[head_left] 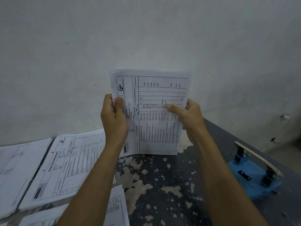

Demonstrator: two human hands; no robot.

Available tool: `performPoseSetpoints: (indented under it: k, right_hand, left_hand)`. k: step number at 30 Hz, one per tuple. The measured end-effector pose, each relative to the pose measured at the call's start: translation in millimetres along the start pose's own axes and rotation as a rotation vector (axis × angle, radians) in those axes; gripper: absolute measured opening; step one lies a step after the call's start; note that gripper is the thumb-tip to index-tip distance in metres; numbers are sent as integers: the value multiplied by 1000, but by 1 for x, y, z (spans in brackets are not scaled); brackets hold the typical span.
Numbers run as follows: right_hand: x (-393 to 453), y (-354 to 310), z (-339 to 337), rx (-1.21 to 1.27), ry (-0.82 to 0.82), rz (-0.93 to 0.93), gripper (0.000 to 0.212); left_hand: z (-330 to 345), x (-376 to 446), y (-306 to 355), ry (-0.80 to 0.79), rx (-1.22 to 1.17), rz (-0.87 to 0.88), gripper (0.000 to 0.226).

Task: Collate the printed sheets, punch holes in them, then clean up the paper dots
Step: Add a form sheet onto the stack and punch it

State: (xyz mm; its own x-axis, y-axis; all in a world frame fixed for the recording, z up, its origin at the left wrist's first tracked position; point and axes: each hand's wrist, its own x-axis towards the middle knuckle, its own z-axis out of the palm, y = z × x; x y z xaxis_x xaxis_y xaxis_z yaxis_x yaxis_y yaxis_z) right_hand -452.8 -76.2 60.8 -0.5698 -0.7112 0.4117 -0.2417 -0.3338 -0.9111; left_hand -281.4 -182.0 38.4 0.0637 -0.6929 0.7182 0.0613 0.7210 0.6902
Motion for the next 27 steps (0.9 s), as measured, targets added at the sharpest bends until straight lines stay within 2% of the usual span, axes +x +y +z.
performPoseSetpoints:
  k: [2, 7, 9, 13, 18, 23, 27]
  right_hand:
    - [2, 7, 3, -8, 53, -58, 27]
    - [3, 2, 30, -33, 215, -288, 20]
    - [2, 7, 37, -23, 247, -274, 17]
    - [-5, 27, 45, -48, 264, -131, 10]
    - [-4, 24, 57, -118, 353, -256, 24]
    - [-11, 41, 56, -204, 320, -213, 32]
    - [-4, 30, 52, -192, 345, -218, 31]
  left_hand:
    - [3, -1, 4, 36, 18, -6, 26]
    - [14, -3, 15, 147, -9, 9, 25]
    - [14, -5, 12, 139, 2, 16, 24]
    - [12, -12, 0, 73, 81, -39, 33]
    - [14, -11, 2, 132, 91, -4, 34]
    - [11, -16, -11, 101, 111, -66, 34]
    - [9, -5, 1, 93, 99, -35, 35]
